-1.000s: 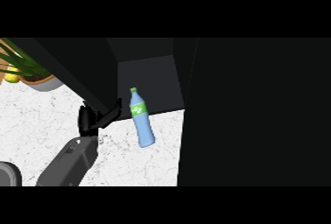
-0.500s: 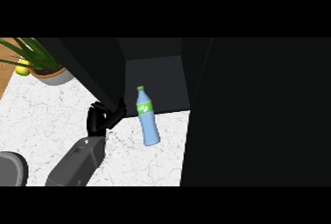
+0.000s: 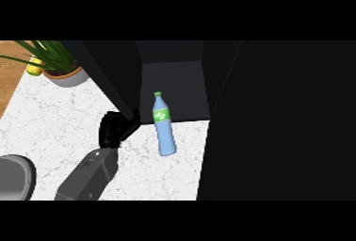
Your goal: Pick up the bottled water, place it into the cabinet and close the cabinet
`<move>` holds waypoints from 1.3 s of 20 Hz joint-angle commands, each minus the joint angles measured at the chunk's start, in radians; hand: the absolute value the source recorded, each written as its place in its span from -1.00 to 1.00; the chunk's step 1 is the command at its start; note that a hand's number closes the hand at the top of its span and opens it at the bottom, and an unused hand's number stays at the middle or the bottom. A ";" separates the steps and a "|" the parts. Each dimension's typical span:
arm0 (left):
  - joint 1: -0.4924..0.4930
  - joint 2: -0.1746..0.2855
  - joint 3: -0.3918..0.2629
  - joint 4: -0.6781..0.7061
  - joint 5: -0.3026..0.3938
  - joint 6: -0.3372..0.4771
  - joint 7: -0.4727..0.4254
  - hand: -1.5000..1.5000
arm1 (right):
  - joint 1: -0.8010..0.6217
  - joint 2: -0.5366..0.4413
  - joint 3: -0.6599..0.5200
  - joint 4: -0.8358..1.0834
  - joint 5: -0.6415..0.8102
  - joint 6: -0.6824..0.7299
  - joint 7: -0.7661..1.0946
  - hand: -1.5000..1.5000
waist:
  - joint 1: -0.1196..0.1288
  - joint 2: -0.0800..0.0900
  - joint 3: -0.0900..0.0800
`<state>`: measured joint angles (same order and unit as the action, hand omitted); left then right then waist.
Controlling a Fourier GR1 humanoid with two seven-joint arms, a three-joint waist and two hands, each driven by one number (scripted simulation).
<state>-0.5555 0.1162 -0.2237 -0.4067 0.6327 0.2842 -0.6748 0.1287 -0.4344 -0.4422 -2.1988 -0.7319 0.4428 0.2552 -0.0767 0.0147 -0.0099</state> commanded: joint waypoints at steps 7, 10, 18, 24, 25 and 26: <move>-0.027 -0.112 -0.081 -0.186 0.019 -0.269 -0.108 1.00 | 0.060 0.000 0.038 -0.124 -0.043 0.001 0.057 1.00 | 0.030 -0.037 0.007; -0.004 -0.104 -0.102 -0.192 -0.011 -0.296 -0.108 -1.00 | 0.093 0.011 0.037 -0.185 -0.051 -0.018 0.076 1.00 | 0.046 -0.038 0.009; 0.209 0.011 -0.187 -0.437 -0.022 -0.442 -0.040 -1.00 | 0.128 0.010 0.048 -0.281 0.027 -0.006 0.072 1.00 | 0.089 -0.034 0.011; 0.429 0.177 -0.182 -0.697 0.000 -0.457 -0.028 -1.00 | 0.202 0.034 0.207 -0.390 -0.019 -0.039 0.138 1.00 | 0.095 -0.037 0.010; 0.467 0.166 -0.192 -0.726 -0.020 -0.407 -0.046 -1.00 | 0.195 0.024 0.207 -0.416 -0.036 -0.051 0.139 1.00 | 0.092 -0.038 0.010; 0.529 0.198 -0.200 -0.788 -0.013 -0.423 -0.043 -1.00 | 0.163 0.008 0.222 -0.370 -0.039 -0.052 0.141 1.00 | 0.113 -0.040 0.010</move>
<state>-0.1626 0.2347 -0.4147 -1.0400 0.6197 -0.1397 -0.7122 0.2579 -0.4271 -0.2500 -2.3463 -0.7735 0.4465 0.3305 0.0200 -0.0225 0.0000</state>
